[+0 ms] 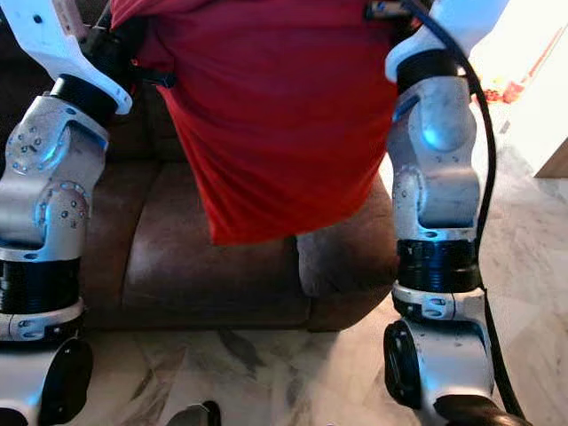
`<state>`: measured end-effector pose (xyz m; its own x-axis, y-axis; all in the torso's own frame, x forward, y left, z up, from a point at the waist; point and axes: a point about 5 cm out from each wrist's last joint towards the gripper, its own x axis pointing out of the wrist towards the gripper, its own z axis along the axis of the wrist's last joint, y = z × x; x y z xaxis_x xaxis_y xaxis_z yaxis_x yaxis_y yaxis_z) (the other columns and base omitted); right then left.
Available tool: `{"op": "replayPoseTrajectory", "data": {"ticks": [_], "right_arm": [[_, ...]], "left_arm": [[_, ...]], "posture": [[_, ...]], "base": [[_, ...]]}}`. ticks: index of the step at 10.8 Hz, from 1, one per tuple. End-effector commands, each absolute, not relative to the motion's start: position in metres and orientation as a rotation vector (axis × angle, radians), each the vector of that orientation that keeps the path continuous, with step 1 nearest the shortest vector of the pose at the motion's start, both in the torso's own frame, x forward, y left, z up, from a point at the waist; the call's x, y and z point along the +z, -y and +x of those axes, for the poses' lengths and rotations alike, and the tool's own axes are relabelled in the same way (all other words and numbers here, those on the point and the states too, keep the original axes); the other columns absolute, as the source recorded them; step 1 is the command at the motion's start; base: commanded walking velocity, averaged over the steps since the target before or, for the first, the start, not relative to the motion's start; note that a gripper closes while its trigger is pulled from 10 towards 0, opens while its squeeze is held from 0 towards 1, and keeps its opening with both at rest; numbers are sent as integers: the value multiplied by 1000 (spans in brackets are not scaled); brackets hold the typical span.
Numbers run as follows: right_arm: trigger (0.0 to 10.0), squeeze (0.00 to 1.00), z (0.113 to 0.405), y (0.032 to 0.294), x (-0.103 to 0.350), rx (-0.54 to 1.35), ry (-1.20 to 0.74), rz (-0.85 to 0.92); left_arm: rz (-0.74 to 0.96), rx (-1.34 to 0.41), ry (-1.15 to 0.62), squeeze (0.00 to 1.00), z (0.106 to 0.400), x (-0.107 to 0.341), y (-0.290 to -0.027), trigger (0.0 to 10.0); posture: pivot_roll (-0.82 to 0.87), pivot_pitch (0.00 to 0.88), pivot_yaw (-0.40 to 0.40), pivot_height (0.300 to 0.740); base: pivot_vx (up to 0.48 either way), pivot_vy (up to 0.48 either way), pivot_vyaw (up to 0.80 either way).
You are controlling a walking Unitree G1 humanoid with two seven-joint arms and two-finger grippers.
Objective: Move the pillow to the sofa from floor
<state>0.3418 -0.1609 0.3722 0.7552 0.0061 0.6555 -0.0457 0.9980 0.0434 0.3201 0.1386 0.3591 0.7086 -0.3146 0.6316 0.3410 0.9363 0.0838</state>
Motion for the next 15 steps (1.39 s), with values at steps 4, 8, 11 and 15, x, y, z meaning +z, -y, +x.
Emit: {"op": "replayPoseTrajectory", "data": {"ticks": [4,8,11,15], "right_arm": [[10000,0,311,174,410,-69,858,94],[10000,0,307,174,414,-103,803,149],[10000,0,337,154,342,-36,532,163],[10000,0,332,140,345,28,532,207]], "left_arm": [[10,-495,719,0,300,369,-131,10000],[-29,-556,680,0,293,370,-129,10000],[-22,-450,542,0,309,334,-137,10000],[40,-392,518,0,304,331,-155,10000]], "posture": [[25,95,16,740],[29,116,16,740],[47,111,6,740],[52,88,-1,740]], "base": [[0,0,0],[0,0,0],[0,0,0],[0,0,0]]}}
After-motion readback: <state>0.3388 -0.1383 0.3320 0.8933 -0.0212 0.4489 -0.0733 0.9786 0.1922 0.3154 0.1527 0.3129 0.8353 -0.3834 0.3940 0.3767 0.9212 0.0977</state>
